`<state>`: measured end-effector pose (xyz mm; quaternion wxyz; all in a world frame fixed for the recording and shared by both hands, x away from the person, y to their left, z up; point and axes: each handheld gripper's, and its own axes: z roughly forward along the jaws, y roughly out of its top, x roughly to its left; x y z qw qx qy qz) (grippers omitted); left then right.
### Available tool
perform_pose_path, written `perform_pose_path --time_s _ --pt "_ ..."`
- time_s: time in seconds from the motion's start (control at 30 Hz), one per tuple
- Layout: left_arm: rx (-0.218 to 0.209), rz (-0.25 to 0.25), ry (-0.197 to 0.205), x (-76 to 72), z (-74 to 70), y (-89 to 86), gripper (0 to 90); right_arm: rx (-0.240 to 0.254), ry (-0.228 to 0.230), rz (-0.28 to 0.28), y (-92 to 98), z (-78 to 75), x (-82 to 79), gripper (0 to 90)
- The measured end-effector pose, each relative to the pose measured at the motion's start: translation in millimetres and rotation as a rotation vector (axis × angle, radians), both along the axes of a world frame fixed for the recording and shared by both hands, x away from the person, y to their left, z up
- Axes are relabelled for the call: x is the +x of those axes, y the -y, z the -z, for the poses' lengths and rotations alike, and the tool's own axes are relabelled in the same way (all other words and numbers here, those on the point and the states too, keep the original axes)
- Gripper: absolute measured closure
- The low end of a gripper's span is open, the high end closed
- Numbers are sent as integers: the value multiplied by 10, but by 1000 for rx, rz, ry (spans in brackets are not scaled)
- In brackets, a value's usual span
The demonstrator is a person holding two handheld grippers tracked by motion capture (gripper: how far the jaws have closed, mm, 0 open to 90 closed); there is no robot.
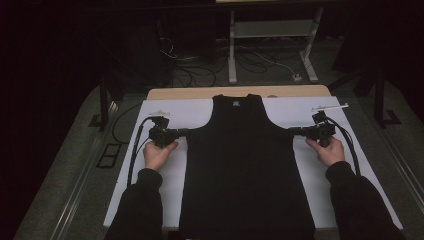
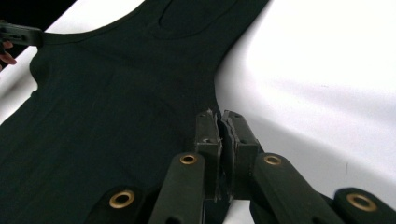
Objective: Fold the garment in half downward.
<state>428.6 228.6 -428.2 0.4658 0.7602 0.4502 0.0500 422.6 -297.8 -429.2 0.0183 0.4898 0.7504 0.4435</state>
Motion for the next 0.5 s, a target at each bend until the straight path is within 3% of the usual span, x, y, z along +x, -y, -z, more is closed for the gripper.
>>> perform_pose_path --time_s 0.07,0.5 --pt "-28 -15 -7 -21 -6 -23 872 -5 10 5 6 -15 -24 842" --pt "-44 -22 1 -144 -35 -53 871 24 17 41 57 -13 -145 842"
